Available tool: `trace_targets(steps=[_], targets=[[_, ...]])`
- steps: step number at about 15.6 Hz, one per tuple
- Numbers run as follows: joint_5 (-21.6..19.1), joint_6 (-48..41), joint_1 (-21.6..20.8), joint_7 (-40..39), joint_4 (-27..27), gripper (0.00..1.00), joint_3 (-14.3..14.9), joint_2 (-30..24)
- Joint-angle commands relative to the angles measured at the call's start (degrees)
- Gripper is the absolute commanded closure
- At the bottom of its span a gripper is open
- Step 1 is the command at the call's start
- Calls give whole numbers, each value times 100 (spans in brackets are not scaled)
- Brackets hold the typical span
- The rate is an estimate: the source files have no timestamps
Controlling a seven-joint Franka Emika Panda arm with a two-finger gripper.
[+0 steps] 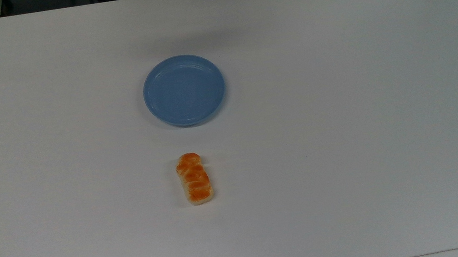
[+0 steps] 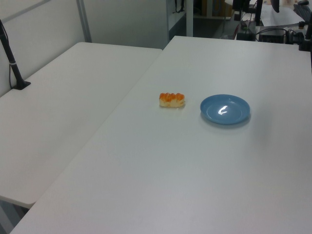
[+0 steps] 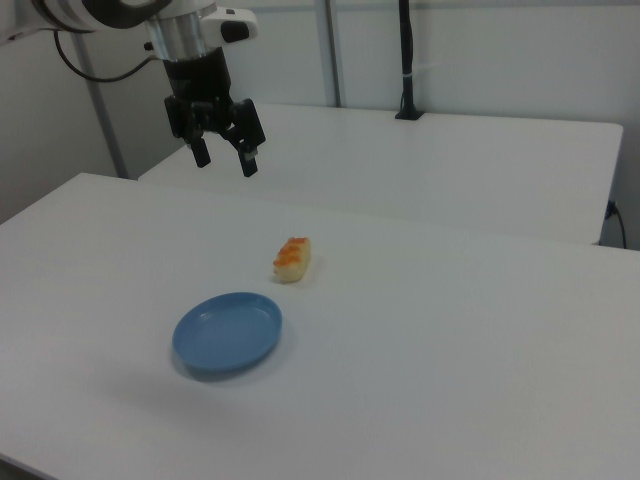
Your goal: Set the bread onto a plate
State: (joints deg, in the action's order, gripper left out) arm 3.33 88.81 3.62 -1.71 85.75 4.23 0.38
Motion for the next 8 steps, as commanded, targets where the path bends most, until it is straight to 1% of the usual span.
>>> trace_targets(steps=[1, 3, 8], targets=[[89, 110, -20, 162, 21, 0, -10, -47], [176, -214, -46, 49, 21, 0, -19, -47], [151, -154, -55, 127, 21, 0, -37, -38]])
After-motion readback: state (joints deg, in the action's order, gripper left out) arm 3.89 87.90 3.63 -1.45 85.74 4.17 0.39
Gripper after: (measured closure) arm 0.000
